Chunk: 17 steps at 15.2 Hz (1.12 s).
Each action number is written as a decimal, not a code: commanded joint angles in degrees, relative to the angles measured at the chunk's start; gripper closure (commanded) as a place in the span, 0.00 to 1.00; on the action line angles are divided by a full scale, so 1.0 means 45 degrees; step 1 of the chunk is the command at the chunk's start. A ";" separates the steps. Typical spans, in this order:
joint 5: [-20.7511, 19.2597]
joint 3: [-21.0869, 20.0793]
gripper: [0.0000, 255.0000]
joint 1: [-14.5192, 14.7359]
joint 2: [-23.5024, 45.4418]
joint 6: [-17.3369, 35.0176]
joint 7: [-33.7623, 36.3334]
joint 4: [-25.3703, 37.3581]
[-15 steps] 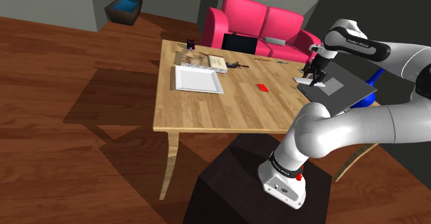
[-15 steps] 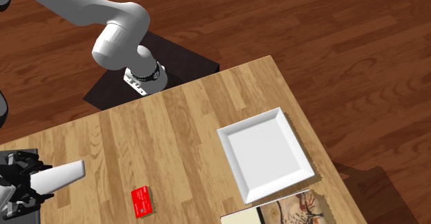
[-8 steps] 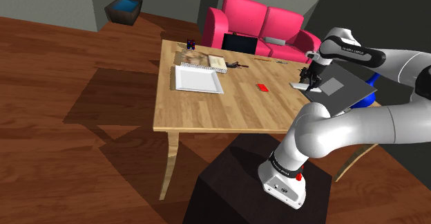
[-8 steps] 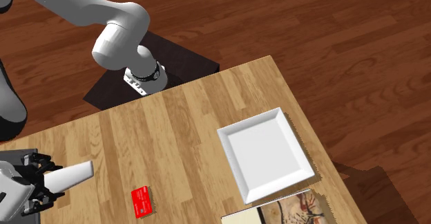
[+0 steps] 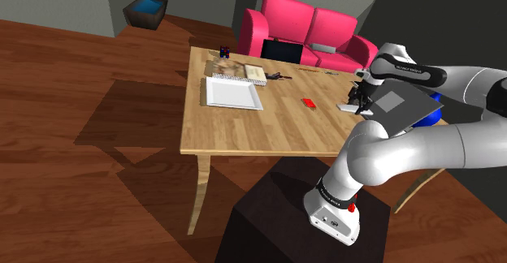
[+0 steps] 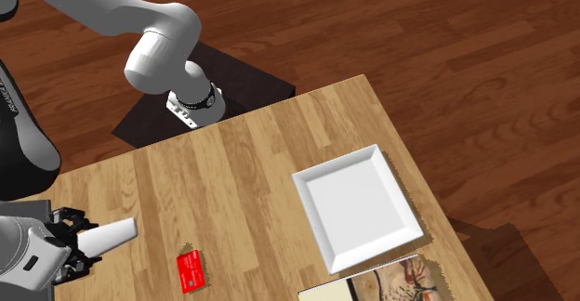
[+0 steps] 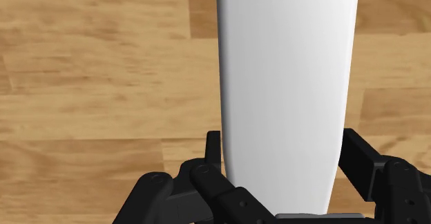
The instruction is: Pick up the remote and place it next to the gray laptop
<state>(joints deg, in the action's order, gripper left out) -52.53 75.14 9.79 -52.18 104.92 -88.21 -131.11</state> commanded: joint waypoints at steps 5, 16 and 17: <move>-0.0598 0.0894 1.00 0.0272 -0.0016 0.0775 0.0215 -0.0415; -0.0986 0.1477 1.00 0.0485 -0.0026 0.1233 0.0363 -0.0621; -0.0986 0.1477 0.00 0.0485 -0.0026 0.1233 0.0363 -0.0621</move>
<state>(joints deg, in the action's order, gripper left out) -56.97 81.79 11.97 -52.30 110.46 -86.58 -133.91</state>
